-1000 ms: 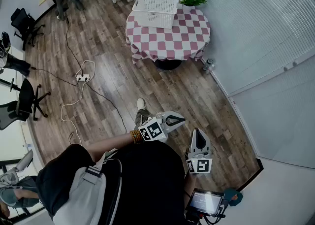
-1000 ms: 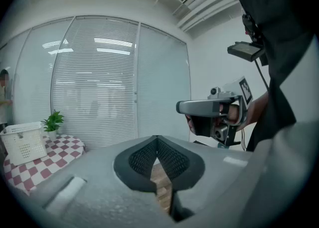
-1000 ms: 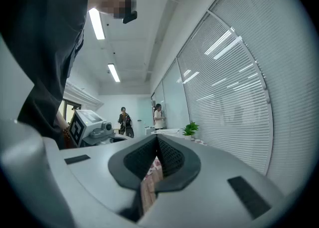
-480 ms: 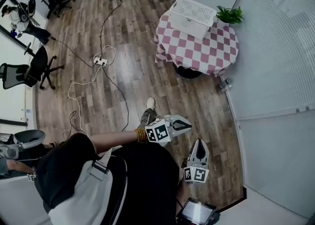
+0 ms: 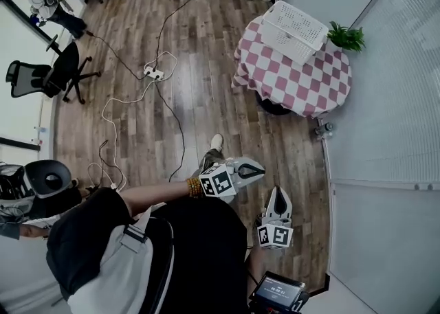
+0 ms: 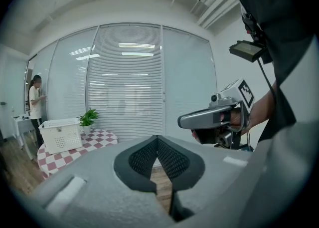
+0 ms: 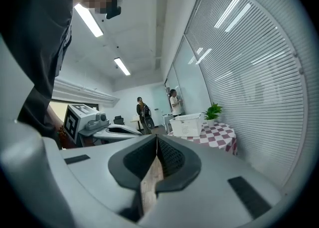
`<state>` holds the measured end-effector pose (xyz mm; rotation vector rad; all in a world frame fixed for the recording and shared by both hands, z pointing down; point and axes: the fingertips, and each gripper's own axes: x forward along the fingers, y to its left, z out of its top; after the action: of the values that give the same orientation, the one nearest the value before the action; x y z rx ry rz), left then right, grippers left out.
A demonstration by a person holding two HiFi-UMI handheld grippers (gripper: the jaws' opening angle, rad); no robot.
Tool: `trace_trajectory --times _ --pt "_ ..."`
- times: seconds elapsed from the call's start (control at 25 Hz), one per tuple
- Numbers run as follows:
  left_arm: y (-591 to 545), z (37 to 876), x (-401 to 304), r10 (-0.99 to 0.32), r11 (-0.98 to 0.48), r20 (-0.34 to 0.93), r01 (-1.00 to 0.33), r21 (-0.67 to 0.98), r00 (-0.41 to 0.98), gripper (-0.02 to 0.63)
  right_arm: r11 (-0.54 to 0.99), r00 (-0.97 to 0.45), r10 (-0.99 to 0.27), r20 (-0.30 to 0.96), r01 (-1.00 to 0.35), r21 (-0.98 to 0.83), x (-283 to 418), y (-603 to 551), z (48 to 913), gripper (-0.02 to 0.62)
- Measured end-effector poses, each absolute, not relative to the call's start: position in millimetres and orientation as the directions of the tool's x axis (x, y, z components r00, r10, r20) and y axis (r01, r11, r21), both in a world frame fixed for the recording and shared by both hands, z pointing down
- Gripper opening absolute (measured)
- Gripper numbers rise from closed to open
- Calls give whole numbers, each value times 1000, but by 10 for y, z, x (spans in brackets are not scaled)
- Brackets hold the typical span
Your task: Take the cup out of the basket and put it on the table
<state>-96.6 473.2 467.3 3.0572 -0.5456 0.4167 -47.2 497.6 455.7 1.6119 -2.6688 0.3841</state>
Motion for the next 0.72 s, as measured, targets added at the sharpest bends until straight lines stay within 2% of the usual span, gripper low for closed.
trace_trajectory --times 0.32,0.72 --pt "4227 4633 -1493 -468 -879 275 -474 -50 840 5 491 -543 -823 168 -828 -272 -846 4299 4622 9" --pt "3387 4523 -2101 -602 -791 228 -610 -40 765 5 602 -651 -730 209 -757 -254 -1497 3433 4595 10"
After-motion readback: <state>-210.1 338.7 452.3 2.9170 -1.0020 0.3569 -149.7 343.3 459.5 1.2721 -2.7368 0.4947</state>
